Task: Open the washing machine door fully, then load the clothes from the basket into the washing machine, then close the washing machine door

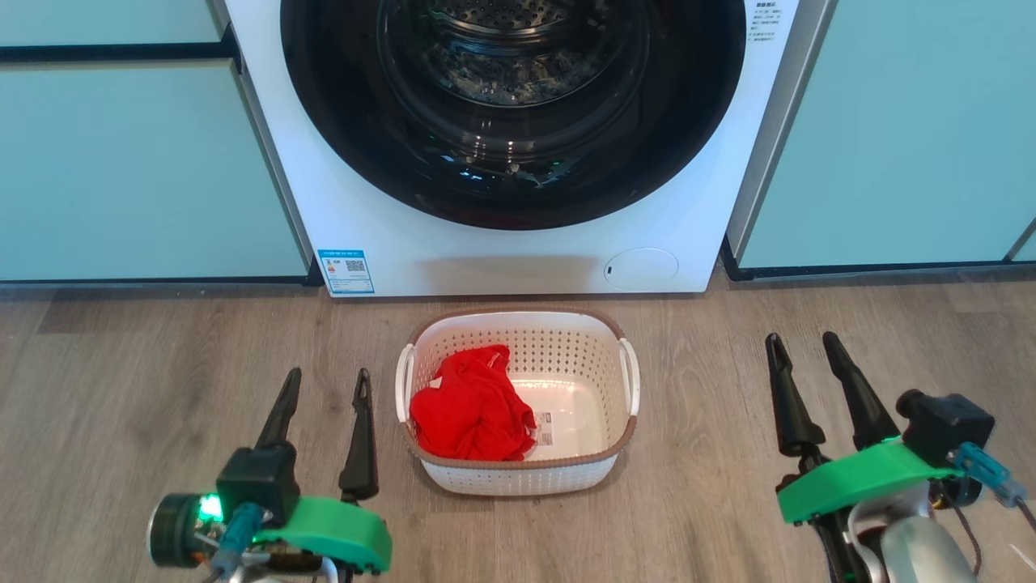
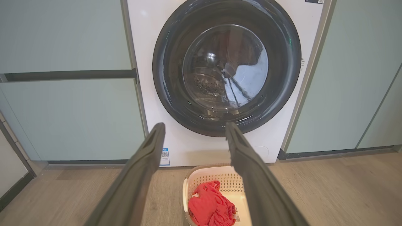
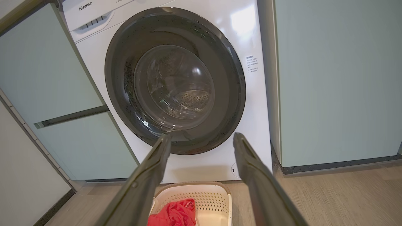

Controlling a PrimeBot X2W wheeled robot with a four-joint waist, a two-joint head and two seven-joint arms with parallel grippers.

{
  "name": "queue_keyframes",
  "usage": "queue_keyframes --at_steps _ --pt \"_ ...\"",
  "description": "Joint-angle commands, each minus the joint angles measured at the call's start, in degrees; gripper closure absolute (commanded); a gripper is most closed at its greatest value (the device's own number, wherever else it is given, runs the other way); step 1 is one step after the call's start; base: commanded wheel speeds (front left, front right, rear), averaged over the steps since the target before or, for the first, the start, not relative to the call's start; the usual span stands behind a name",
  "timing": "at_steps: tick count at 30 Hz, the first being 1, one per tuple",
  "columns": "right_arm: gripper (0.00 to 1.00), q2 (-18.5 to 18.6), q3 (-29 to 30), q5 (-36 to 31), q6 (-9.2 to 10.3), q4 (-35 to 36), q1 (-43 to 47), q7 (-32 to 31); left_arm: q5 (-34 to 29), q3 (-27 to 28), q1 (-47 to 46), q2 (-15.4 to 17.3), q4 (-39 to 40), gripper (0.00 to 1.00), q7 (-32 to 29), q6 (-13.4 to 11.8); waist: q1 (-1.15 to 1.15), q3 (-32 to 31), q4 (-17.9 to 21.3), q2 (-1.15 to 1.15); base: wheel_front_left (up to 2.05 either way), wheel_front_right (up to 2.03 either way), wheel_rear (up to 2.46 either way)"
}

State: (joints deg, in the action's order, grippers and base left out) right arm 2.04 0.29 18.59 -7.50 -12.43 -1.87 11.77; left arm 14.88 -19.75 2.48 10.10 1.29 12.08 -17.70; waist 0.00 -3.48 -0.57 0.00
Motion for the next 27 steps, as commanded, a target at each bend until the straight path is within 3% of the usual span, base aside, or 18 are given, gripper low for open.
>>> queue_keyframes --at_steps 1,3,10,16,27 --pt "0.00 0.75 -1.66 -0.95 0.01 1.63 -3.84 1.19 -1.77 2.76 -1.74 -0.66 1.62 0.00 0.90 0.51 0.00 -0.04 0.03 0.00 0.00 0.00 0.00" --pt "0.00 0.76 -1.89 -1.80 0.01 1.42 -4.01 1.53 -2.20 4.75 -1.35 -2.08 1.43 0.00 1.23 1.52 0.00 -0.09 0.07 0.00 0.00 0.00 0.00" --pt "0.00 0.82 -1.97 -4.59 0.01 0.30 -4.29 2.71 -5.85 9.08 0.28 -4.73 -1.18 0.00 2.41 9.24 0.00 -0.50 0.22 0.00 0.00 0.00 0.00" --pt "0.00 0.84 -1.97 -7.19 0.01 -2.44 -4.66 3.23 -7.45 12.87 0.98 -6.43 -4.69 0.00 2.92 13.95 0.00 -0.78 0.24 0.00 0.00 0.00 0.00" --pt "0.00 0.84 -2.08 -4.73 0.01 -5.52 -5.57 3.23 -8.61 15.97 0.87 -7.18 -7.24 0.00 2.92 15.44 0.00 -0.81 0.37 0.00 0.00 0.00 0.00"
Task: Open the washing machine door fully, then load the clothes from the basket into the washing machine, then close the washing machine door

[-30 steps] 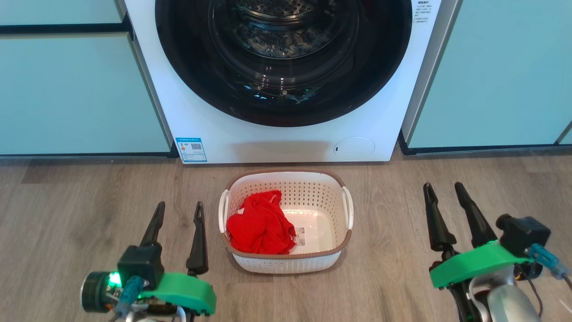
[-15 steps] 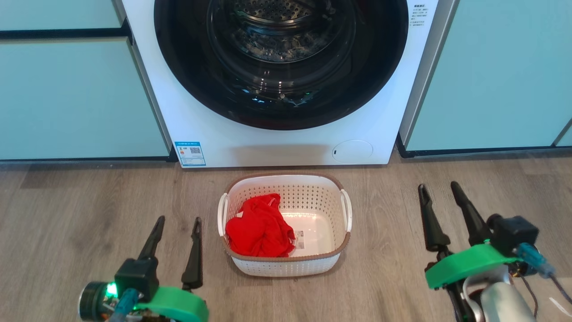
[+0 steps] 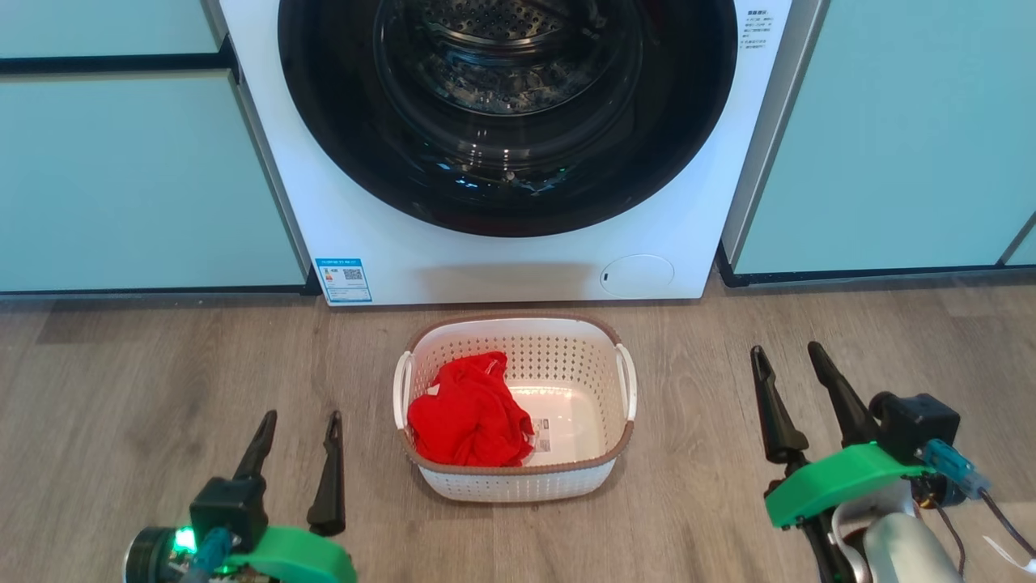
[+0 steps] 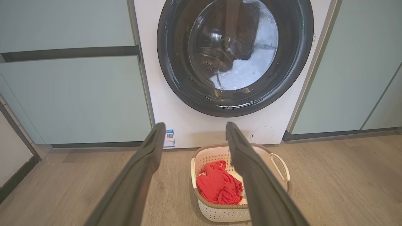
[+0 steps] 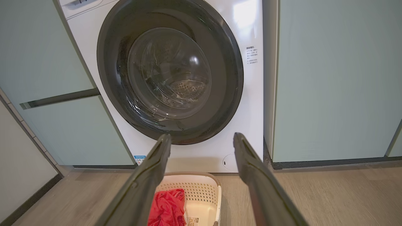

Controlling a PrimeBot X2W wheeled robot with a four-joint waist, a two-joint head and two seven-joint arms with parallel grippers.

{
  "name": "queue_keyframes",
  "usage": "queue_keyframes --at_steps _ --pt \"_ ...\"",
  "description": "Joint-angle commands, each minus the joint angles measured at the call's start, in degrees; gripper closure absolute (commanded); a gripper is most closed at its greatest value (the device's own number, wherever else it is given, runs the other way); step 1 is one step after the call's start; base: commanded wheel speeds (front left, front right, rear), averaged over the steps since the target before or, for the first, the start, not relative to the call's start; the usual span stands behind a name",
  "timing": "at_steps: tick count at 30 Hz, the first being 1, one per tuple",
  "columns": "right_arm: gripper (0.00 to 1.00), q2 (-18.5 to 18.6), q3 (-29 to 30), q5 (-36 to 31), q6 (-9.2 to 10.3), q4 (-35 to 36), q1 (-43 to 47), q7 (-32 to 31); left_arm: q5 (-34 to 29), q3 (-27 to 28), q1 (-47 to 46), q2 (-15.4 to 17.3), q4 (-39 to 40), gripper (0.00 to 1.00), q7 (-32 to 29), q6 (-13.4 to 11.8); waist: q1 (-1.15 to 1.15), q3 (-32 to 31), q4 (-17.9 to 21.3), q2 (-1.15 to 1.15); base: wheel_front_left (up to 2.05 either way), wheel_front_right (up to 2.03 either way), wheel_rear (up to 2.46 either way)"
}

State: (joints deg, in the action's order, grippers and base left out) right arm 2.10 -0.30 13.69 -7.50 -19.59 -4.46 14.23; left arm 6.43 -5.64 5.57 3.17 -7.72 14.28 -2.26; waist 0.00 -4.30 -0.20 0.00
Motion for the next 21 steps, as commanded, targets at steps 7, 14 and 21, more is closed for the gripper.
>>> queue_keyframes --at_steps 7,14,21 --pt "0.00 0.77 -1.26 0.26 0.01 0.28 -3.37 0.77 1.24 1.72 -2.24 -0.28 0.73 0.00 0.72 0.28 0.00 -0.14 0.10 0.00 0.00 0.00 0.00" --pt "0.00 0.77 -1.38 0.20 0.01 0.11 -3.38 0.77 2.55 1.82 -2.13 -0.28 1.17 0.00 0.72 0.91 0.00 -0.33 0.09 0.00 0.00 0.00 0.00" --pt "0.00 0.77 -1.33 0.06 0.01 -0.01 -3.34 0.77 2.89 2.11 -1.76 -0.29 1.56 0.00 0.72 1.49 0.00 -0.35 0.02 0.00 0.34 0.34 -0.68"
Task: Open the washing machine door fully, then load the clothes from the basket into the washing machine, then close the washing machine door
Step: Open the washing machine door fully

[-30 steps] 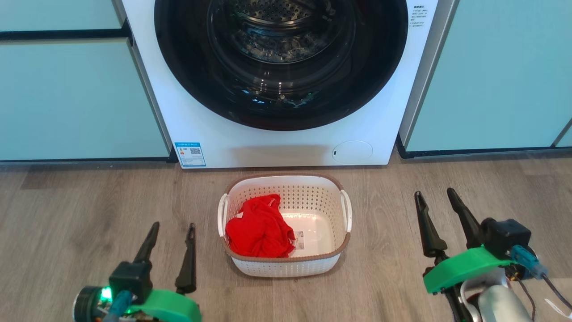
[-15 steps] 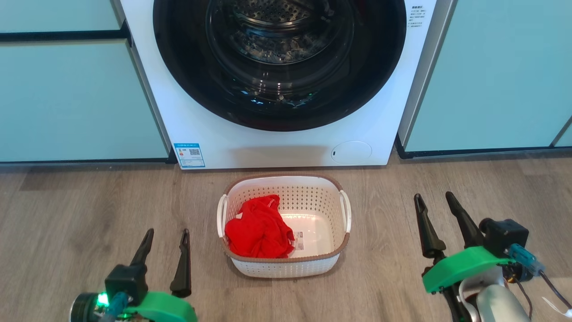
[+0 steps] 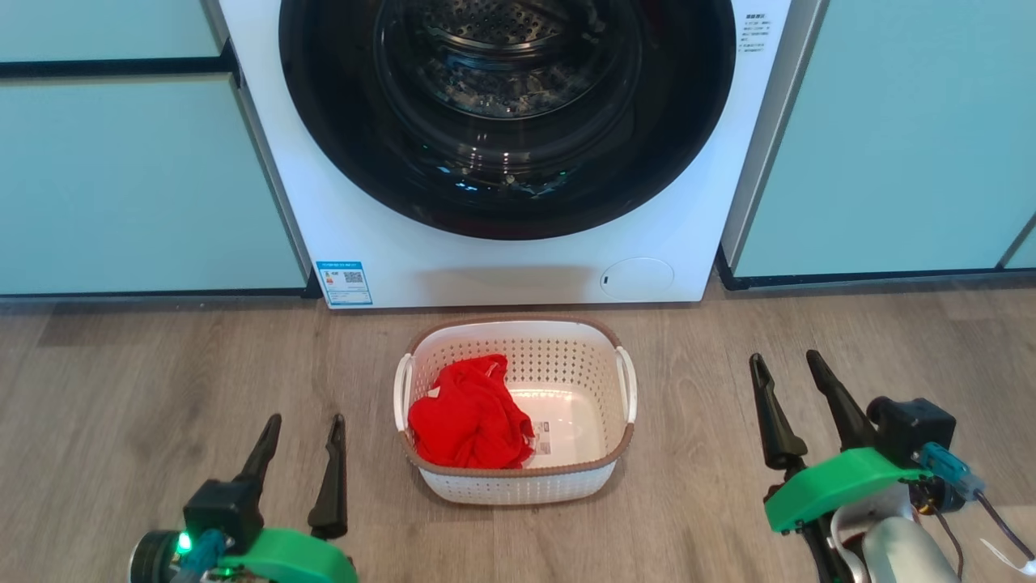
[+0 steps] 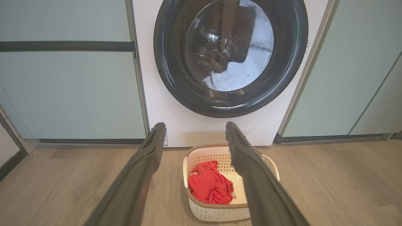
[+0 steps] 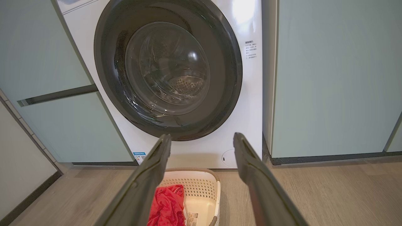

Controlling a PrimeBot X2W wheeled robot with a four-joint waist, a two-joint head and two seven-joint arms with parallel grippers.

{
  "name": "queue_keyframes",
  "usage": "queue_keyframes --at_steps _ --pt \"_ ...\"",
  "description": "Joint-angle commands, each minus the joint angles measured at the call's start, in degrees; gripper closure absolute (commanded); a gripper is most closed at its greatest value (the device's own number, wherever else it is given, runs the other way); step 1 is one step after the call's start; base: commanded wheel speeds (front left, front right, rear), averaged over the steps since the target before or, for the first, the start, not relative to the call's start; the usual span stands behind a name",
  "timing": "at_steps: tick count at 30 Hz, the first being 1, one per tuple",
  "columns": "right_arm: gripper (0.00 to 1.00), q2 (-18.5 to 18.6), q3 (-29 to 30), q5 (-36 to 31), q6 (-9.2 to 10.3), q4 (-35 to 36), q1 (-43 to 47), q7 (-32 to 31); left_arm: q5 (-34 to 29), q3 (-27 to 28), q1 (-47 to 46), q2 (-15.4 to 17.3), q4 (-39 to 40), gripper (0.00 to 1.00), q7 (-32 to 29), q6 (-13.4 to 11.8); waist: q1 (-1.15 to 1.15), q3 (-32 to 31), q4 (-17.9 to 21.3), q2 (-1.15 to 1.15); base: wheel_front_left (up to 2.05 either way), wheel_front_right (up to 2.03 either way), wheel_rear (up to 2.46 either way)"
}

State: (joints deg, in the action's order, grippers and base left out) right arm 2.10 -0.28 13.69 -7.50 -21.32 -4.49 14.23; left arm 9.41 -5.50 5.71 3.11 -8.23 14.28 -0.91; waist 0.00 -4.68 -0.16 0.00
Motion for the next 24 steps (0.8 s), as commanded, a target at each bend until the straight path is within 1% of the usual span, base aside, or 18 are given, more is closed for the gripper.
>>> queue_keyframes --at_steps 1,6,22,24 --pt "0.00 0.77 -1.28 0.03 0.01 1.69 -3.34 0.77 -0.10 1.92 -1.89 -0.23 2.00 0.00 0.72 0.19 0.00 0.05 -0.03 0.00 0.71 0.71 -1.42" --pt "0.00 0.77 -0.92 -0.05 0.01 1.64 -3.51 0.77 -0.23 1.69 -1.94 -0.23 1.75 0.00 0.72 0.41 0.00 0.28 -0.16 0.00 0.95 0.95 -1.90" --pt "0.00 0.77 -0.50 -0.39 0.01 1.25 -3.80 0.77 -0.11 2.01 -2.24 -0.23 1.66 0.00 0.72 0.63 0.00 0.45 0.40 0.00 1.23 1.23 -2.46" --pt "0.00 0.77 -0.41 -0.48 0.01 1.19 -3.87 0.77 0.67 2.06 -2.25 -0.23 1.65 0.00 0.72 0.71 0.00 0.46 0.53 0.00 1.23 1.23 -2.46"
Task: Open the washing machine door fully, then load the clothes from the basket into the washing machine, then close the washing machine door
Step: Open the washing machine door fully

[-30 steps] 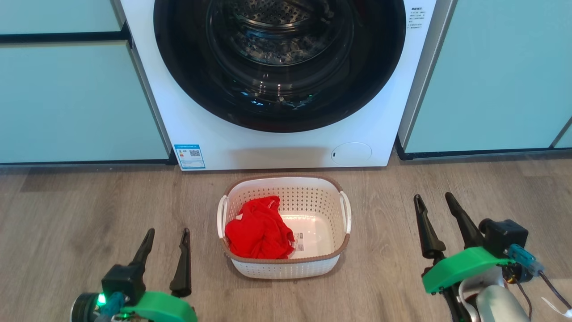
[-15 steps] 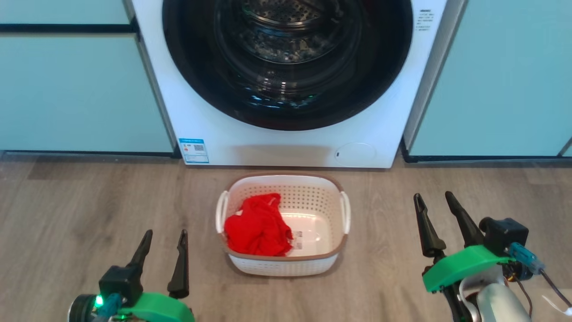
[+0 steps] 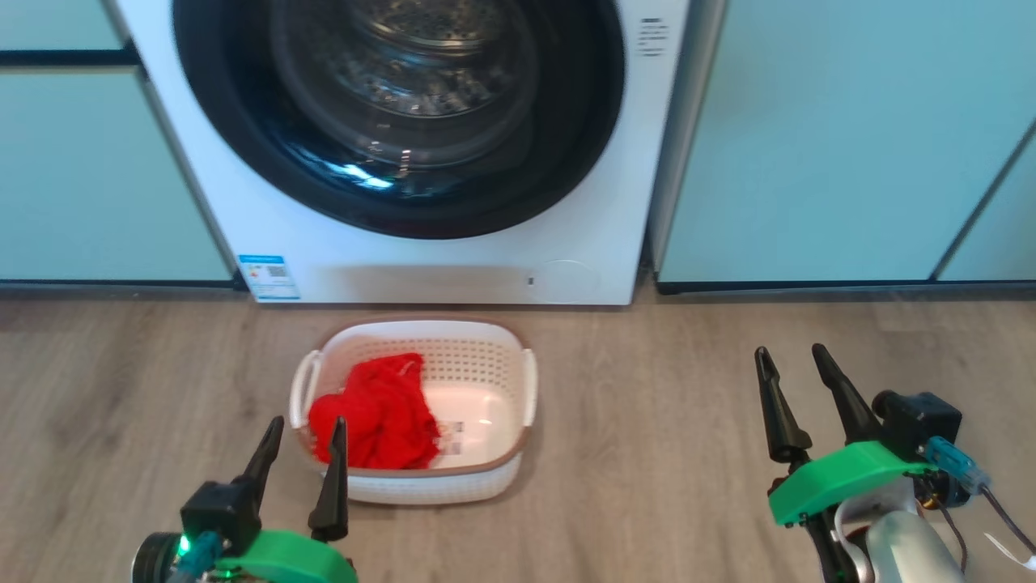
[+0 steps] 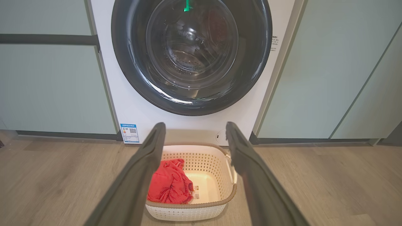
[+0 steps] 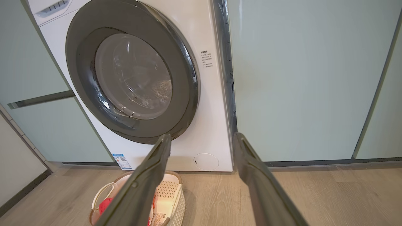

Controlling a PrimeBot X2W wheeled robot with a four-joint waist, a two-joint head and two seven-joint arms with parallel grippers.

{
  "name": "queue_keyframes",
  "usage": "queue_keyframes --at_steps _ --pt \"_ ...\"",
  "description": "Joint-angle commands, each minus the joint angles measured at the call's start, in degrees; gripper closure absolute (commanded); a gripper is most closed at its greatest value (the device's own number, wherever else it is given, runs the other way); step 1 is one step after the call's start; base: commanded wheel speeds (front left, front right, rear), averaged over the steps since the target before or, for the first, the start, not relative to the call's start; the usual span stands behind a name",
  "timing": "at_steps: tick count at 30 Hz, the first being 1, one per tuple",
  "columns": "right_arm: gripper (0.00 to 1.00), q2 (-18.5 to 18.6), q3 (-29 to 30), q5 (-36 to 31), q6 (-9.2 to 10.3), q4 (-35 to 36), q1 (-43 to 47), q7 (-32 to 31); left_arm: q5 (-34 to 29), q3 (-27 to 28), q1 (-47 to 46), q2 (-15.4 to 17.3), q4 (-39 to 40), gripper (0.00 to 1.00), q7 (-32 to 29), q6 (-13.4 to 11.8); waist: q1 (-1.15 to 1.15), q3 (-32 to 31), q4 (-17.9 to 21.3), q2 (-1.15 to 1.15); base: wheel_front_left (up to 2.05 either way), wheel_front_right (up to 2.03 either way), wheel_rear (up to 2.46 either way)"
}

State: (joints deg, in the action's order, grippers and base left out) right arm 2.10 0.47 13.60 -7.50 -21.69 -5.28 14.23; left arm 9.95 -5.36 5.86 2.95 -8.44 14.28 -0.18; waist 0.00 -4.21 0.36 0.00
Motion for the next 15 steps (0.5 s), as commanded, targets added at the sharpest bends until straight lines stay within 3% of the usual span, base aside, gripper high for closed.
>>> queue_keyframes --at_steps 1,8,15 --pt "0.00 0.77 -1.08 -0.40 0.01 1.51 -3.09 0.77 0.70 2.09 -2.40 -0.07 1.90 0.00 0.72 -0.08 0.00 0.01 0.06 0.00 1.22 1.22 -2.44" --pt "0.00 0.77 -0.70 -0.60 0.01 0.77 -3.18 0.77 0.61 2.50 -2.62 -0.07 2.04 0.00 0.72 -0.62 0.00 -0.02 0.27 0.00 0.92 0.90 -1.82" --pt "0.00 0.77 -0.15 -0.56 0.01 0.49 -3.22 0.77 0.03 2.25 -2.52 -0.07 2.01 0.00 0.72 -0.39 0.00 -0.14 0.15 0.00 0.31 0.31 -0.62"
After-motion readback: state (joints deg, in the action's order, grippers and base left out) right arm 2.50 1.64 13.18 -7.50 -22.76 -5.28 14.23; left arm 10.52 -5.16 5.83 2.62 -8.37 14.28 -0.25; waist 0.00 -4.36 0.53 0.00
